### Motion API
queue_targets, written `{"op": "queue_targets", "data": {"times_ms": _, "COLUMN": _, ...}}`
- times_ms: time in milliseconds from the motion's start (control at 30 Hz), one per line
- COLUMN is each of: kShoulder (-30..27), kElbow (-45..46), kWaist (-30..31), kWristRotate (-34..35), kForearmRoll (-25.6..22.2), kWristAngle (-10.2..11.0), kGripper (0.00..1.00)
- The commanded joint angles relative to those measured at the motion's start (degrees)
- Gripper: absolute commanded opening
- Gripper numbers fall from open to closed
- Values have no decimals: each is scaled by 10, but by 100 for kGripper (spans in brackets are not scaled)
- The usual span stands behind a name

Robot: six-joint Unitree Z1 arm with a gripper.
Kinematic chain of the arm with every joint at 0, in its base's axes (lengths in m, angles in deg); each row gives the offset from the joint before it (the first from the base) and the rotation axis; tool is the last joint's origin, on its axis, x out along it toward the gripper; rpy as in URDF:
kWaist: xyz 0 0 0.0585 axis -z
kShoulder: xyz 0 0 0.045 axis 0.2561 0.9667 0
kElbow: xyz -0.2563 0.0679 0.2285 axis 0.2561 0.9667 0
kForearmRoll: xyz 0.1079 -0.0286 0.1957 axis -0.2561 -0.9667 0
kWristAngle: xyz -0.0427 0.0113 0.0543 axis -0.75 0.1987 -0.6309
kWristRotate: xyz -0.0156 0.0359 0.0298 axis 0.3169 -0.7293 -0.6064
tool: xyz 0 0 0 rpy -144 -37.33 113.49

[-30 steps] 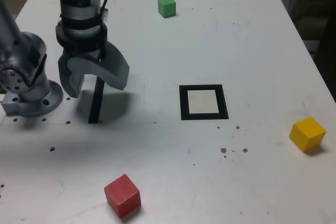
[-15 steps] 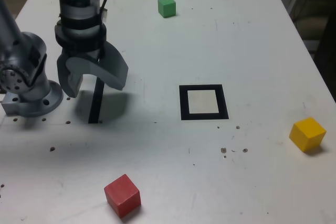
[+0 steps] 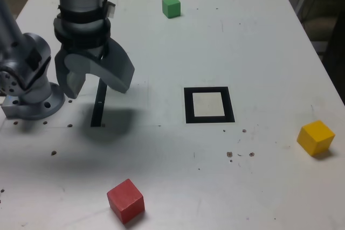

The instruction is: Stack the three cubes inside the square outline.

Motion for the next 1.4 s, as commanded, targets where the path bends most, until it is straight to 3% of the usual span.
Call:
{"op": "queue_targets", "data": {"times_ms": 0, "kShoulder": -1, "kElbow": -7, "kWaist": 12, "kWristRotate": 7, "kForearmRoll": -4, "kWristAngle": -3, "kGripper": 100}}
{"op": "queue_targets", "data": {"times_ms": 700, "kShoulder": 47, "kElbow": -87, "kWaist": 197, "kWristRotate": 127, "kForearmRoll": -36, "kWristAngle": -19, "kGripper": 100}}
{"op": "queue_targets", "data": {"times_ms": 1367, "kShoulder": 119, "kElbow": -185, "kWaist": 318, "kWristRotate": 214, "kForearmRoll": -56, "kWristAngle": -34, "kGripper": 100}}
